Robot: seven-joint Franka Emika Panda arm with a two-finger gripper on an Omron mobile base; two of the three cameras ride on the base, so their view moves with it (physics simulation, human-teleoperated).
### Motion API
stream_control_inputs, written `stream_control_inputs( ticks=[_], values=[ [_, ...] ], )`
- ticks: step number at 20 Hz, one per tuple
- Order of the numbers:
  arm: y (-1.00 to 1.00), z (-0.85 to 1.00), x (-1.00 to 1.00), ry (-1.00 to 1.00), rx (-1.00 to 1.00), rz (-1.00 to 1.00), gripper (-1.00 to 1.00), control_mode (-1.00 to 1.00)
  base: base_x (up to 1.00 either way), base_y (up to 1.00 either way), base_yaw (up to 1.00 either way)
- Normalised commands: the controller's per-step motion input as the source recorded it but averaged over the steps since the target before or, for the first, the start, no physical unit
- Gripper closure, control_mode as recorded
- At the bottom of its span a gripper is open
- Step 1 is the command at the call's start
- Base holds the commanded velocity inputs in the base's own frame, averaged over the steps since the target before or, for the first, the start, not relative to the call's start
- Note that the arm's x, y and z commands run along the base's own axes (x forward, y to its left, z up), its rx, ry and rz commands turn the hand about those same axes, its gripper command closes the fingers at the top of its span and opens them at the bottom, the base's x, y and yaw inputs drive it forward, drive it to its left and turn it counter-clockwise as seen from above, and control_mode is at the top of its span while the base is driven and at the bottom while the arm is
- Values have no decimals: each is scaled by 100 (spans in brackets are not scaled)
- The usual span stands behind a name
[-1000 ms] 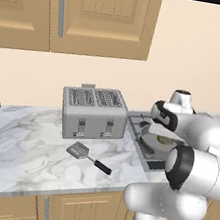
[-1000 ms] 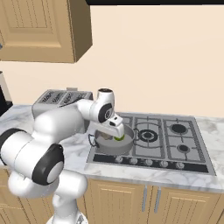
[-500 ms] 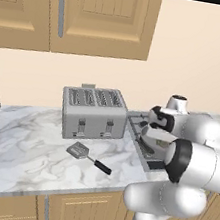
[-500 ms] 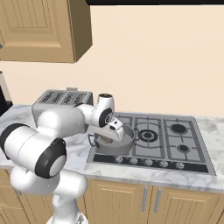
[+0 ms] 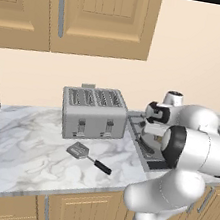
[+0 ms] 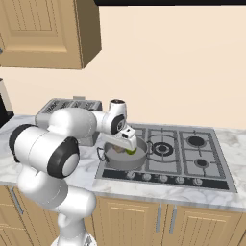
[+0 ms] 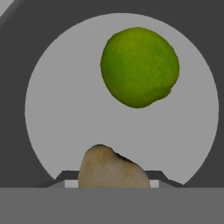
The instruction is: Put the garlic and lime in the pot. Retrieve the spatula and lightly stir the vegetables in the pot.
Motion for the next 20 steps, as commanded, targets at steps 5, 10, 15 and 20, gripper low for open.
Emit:
stream_control_inputs(
  ticks=[5,10,15,20],
  values=[
    [0,0,1,0,0,0,100,-100,0,0,0],
    [0,-26,2,1,0,0,100,-100,0,0,0],
    [0,-12,1,0,0,0,100,-100,0,0,0],
    [0,0,0,0,0,0,-100,-100,0,0,0]
  ],
)
